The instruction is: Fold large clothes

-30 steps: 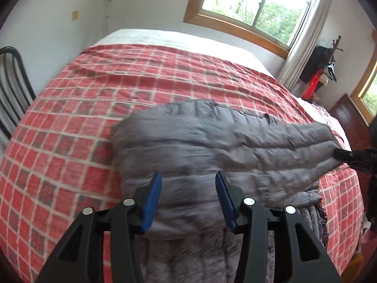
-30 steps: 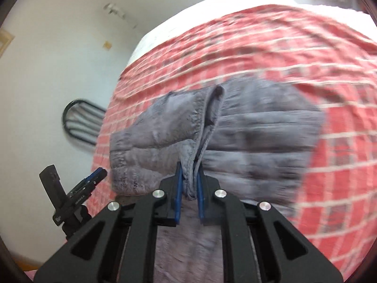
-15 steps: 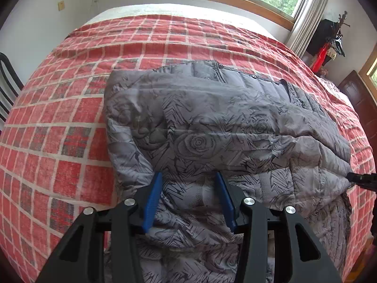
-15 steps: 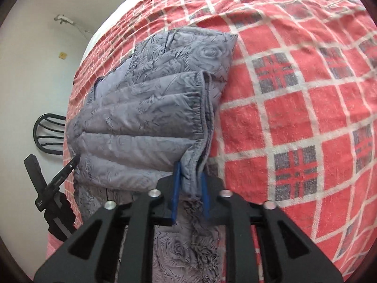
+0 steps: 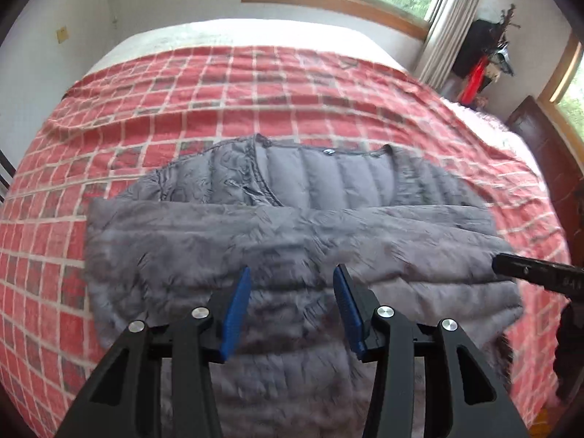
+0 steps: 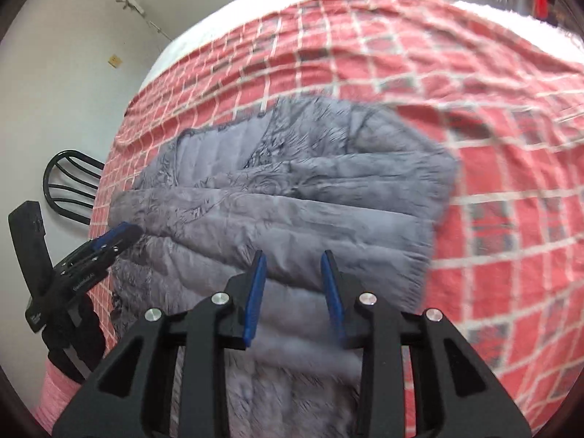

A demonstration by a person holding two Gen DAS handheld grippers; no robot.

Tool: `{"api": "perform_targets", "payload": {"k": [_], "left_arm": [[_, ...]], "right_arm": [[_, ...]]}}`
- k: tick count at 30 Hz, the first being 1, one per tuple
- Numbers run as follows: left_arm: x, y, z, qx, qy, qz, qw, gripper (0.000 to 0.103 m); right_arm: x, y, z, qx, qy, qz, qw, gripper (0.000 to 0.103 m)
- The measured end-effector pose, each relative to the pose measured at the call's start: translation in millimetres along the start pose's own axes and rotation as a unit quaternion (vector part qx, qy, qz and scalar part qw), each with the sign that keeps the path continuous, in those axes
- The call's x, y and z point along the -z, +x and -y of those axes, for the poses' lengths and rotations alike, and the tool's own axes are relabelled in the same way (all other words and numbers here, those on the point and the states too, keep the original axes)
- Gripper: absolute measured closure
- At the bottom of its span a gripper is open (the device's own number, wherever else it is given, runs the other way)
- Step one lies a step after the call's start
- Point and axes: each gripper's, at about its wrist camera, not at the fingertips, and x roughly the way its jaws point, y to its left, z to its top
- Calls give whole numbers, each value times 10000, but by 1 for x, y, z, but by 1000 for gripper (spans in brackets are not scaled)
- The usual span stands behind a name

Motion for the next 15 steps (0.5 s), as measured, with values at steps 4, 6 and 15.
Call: {"api": "perform_targets", "payload": {"k": [4, 6, 15], "left_arm": [[-3, 29, -10, 12, -49, -298, 9995, 55], [-3, 32, -10, 20, -18, -346, 9994, 54], [17, -24, -5, 81, 38, -77, 9999, 56]], "right_arm": [[-5, 24, 7, -17, 116, -163, 9998, 73], [-6, 27, 5, 1, 76, -206, 9998, 73], [21, -28, -21, -211, -367, 46, 9991, 67]]}}
